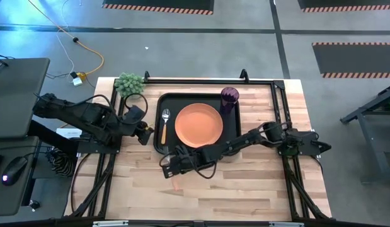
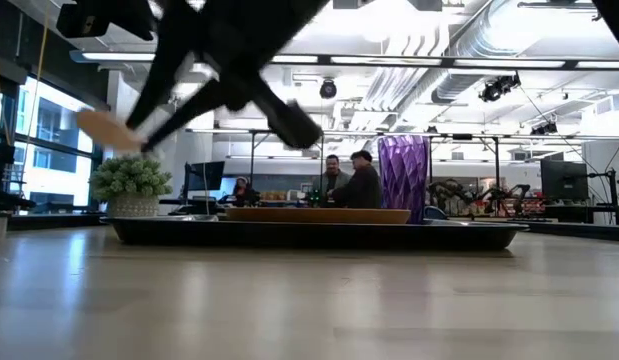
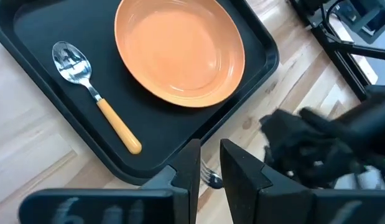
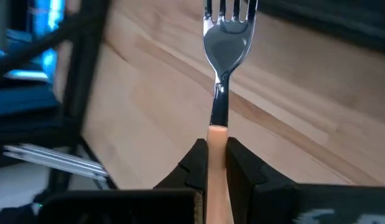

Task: Pick and place plate/cup/fork/spoon on tray
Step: Put the orange fork between the orange spoon and the orange plate on the black serving tray

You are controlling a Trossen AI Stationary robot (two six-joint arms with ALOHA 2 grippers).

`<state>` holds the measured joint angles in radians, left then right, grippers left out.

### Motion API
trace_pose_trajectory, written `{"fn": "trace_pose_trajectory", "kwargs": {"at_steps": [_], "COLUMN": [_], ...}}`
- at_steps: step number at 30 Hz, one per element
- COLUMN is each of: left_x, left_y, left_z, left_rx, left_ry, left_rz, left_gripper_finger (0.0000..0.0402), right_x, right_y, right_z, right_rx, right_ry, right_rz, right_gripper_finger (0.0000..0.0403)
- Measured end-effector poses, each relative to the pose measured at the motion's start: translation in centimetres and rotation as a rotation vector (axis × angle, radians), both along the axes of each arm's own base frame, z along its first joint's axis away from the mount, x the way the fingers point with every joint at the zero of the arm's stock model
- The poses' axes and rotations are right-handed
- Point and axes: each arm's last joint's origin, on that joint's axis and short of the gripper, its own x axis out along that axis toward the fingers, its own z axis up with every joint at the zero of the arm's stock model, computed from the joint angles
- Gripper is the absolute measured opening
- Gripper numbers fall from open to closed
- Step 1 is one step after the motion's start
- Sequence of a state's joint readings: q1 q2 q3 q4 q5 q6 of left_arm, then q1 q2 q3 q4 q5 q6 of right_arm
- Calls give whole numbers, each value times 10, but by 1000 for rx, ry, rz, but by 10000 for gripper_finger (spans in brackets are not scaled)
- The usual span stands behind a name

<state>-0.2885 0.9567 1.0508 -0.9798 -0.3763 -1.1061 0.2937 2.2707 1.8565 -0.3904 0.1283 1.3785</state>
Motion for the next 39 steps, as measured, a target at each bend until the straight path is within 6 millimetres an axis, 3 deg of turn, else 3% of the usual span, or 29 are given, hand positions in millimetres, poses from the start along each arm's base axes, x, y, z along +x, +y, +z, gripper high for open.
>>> {"fn": "trace_pose_trajectory", "kwargs": {"at_steps": [6,20,39], "left_x": [0,0,-1], "left_y": [0,0,0], "left_z": [0,0,0], "left_rx": [1,5,-4], "left_ry": [-1,-1,-1], "left_rz": [0,4,6], "left_gripper_finger": [51,51,51], "right_x": [3,-2,0], "right_y": [3,5,2], "right_z": [-32,-54,-57], "right_rx": [56,54,73], "right_ry": [93,218,219], "right_rz": [67,124,125], "right_gripper_finger": [14,14,39]}}
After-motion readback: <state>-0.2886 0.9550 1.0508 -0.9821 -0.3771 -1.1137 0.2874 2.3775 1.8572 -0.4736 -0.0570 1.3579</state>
